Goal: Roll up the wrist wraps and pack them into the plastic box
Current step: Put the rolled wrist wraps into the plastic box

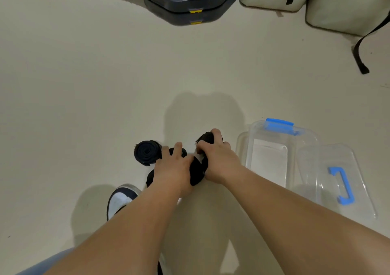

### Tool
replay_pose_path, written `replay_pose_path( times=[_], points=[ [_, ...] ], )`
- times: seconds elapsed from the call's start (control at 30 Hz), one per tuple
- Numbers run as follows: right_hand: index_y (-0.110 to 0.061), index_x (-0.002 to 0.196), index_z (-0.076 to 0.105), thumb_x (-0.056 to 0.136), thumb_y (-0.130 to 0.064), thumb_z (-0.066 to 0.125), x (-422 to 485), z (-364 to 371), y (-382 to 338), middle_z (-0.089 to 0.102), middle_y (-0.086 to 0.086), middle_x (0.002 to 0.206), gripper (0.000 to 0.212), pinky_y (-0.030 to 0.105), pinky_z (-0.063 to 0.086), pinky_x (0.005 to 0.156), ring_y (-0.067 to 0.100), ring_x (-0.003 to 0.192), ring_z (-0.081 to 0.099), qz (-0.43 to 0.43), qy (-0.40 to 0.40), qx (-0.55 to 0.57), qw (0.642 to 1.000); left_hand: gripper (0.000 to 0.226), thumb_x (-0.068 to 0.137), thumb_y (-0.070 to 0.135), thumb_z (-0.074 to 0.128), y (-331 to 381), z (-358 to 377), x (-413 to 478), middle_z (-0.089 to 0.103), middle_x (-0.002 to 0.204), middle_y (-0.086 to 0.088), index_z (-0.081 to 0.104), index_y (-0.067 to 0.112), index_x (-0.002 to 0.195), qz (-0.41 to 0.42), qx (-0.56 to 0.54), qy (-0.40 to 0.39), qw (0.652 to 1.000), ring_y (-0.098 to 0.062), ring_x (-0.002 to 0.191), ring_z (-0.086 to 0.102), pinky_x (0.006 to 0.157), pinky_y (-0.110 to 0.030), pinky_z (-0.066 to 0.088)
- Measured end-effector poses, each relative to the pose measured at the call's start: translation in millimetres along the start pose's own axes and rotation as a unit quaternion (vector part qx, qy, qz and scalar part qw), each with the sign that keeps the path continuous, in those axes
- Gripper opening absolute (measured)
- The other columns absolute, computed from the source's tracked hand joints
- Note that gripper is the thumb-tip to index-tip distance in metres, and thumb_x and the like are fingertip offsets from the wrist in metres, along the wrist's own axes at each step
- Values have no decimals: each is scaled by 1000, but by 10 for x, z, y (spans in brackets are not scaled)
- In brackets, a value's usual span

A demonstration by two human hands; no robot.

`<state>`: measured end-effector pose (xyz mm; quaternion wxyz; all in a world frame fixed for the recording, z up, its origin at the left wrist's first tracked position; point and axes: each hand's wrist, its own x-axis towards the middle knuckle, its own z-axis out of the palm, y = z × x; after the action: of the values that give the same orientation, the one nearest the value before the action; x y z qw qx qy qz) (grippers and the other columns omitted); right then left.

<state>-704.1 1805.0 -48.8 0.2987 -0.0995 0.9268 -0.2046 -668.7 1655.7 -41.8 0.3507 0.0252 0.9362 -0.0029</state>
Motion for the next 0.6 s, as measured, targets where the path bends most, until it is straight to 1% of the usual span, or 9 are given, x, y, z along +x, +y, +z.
replay_pose_path(
  times=[0.07, 0.13, 0.2, 0.27, 0.33, 0.4, 0.5, 0.57, 0.6],
  points=[
    [-33, 112, 53, 78, -11, 75, 4, -69, 16, 18, -1, 149, 46, 36, 50, 72, 29, 105, 46, 0, 29, 28, 999, 66, 85, 45, 72, 32, 20, -4, 21, 157, -4, 47, 33, 145, 2, -8, 12, 1000, -39, 142, 26, 87, -38, 48],
    [-35, 111, 54, 73, -11, 76, -12, -184, -1, 19, -2, 149, 50, 38, 55, 74, 29, 105, 48, -19, 64, 53, 996, 59, 85, 50, 70, 47, 16, -5, 28, 149, -2, 53, 31, 138, 4, -24, 24, 999, -36, 134, 30, 82, -36, 48],
    [-37, 112, 53, 72, -12, 76, -76, -369, -43, 18, -4, 151, 52, 38, 56, 75, 27, 104, 47, -39, 95, 75, 992, 58, 82, 55, 69, 54, -17, -17, 32, 143, 1, 57, 30, 133, 2, -52, 33, 998, -32, 129, 32, 85, -38, 52],
    [-39, 108, 52, 72, -12, 72, -181, -614, -54, 18, -6, 150, 50, 38, 57, 75, 26, 105, 49, -49, 115, 88, 988, 62, 76, 58, 70, 70, -106, -49, 35, 139, 4, 60, 30, 130, -11, -91, 50, 995, -29, 128, 32, 92, -40, 53],
    [-40, 102, 51, 72, -13, 67, -308, -879, 38, 22, -9, 146, 44, 37, 57, 75, 27, 103, 54, -57, 137, 89, 985, 67, 73, 59, 70, 110, -262, -91, 37, 140, 6, 61, 28, 132, -23, -132, 76, 988, -27, 130, 31, 96, -40, 52],
    [-40, 100, 53, 73, -14, 62, -454, -1131, 239, 26, -12, 141, 38, 39, 58, 77, 27, 100, 60, -61, 155, 91, 982, 72, 71, 57, 73, 177, -442, -113, 36, 141, 7, 60, 26, 135, -28, -172, 98, 980, -26, 132, 30, 94, -36, 47],
    [-41, 98, 56, 75, -12, 58, -701, -1373, 651, 28, -18, 133, 37, 41, 59, 83, 22, 99, 64, -24, 154, 89, 984, 77, 71, 53, 79, 322, -665, -167, 36, 139, 7, 60, 24, 139, -25, -231, 116, 966, -26, 133, 30, 96, -32, 42],
    [-42, 97, 56, 75, -13, 56, -871, -1392, 898, 28, -19, 131, 37, 41, 60, 83, 21, 97, 65, 9, 149, 80, 986, 74, 72, 50, 80, 432, -725, -206, 37, 140, 6, 61, 24, 138, -23, -234, 123, 964, -27, 133, 31, 100, -31, 40],
    [-42, 97, 55, 74, -13, 56, -952, -1359, 994, 28, -19, 130, 37, 41, 60, 83, 22, 96, 64, 21, 147, 73, 986, 70, 72, 49, 81, 489, -724, -218, 38, 138, 6, 63, 24, 134, -28, -241, 127, 962, -27, 131, 33, 100, -32, 41]
  ],
)
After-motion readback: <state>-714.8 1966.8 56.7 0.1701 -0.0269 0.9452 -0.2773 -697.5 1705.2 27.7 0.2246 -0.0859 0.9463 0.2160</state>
